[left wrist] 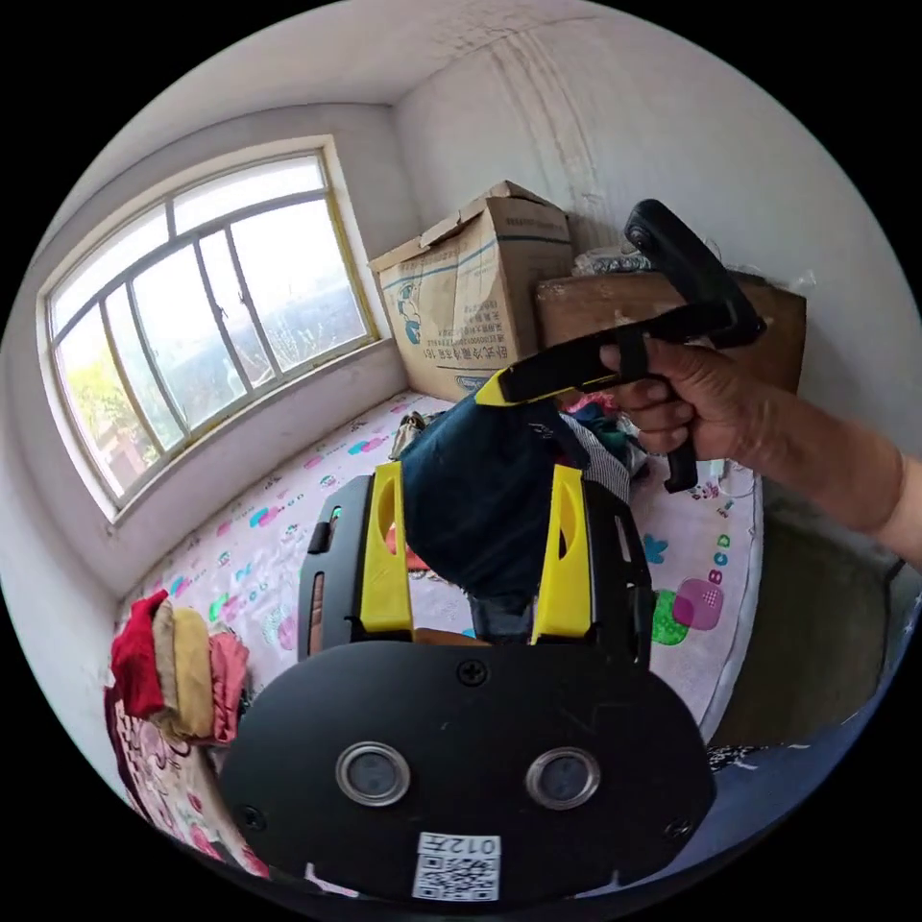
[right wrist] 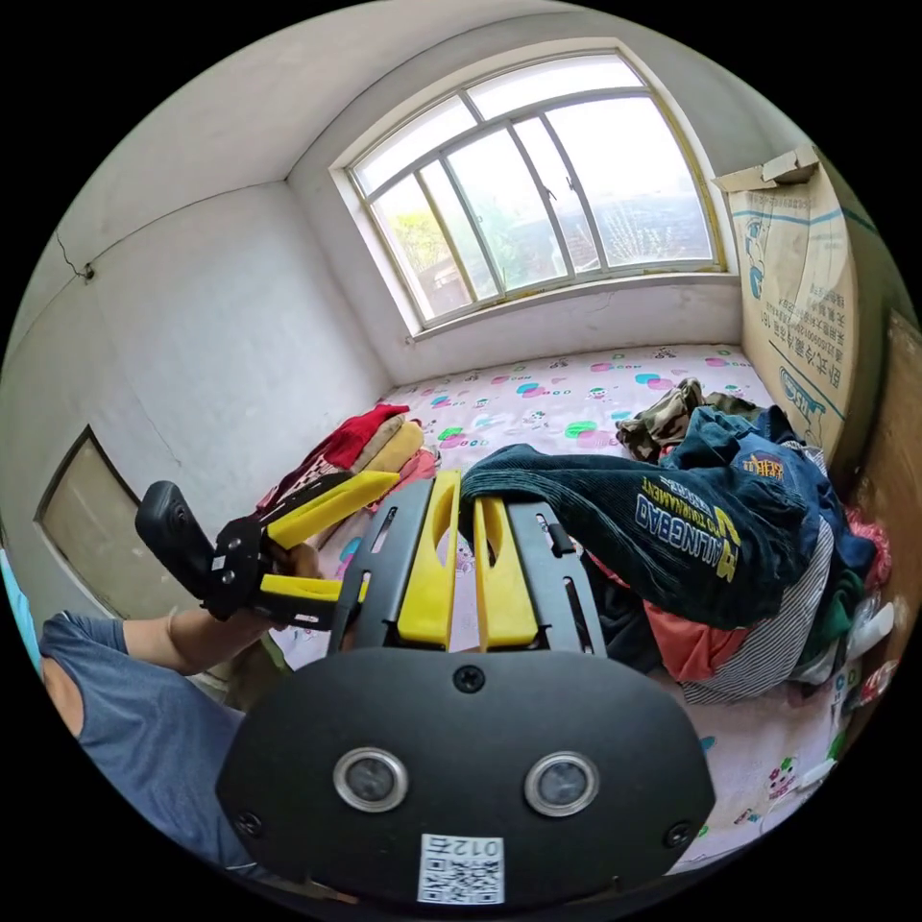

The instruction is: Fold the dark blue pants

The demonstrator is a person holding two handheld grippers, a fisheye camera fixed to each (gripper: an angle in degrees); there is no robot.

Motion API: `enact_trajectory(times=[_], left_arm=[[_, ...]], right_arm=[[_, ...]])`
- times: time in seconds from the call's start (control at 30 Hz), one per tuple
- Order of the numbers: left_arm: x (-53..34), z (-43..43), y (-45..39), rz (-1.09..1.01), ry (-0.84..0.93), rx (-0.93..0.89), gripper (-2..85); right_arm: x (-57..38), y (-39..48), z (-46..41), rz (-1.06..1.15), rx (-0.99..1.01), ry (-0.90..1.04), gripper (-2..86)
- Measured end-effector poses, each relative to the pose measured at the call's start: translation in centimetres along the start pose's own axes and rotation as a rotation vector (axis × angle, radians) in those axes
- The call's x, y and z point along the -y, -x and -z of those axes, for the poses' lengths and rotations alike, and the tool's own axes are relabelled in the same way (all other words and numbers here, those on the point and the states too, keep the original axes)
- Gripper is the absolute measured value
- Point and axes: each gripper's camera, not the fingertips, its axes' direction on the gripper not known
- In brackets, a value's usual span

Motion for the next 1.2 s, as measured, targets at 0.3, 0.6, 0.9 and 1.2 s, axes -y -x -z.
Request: enact_trajectory(times=[0.3, 0.6, 0.9, 1.2], left_arm=[[2.0, -3.2, -8.3, -0.204, 0.040, 0.142, 7.2], [8.1, -5.1, -11.8, -0.429, 0.173, 0.113, -0.2], [16.8, -5.0, -13.0, -0.617, 0.258, 0.122, -0.4], [22.7, -3.0, -13.1, -0.667, 0.279, 0.115, -0.4]], right_arm=[[-3.7, 6.5, 1.0, 0.035, 0.046, -0.034, 0.4], [-13.4, 3.4, 4.5, -0.047, 0.082, -0.237, 3.4], [-25.1, 6.6, -10.5, 0.042, -0.586, -0.029, 12.7], [-26.1, 10.4, -22.8, 0.116, -0.788, 0.004, 16.8]])
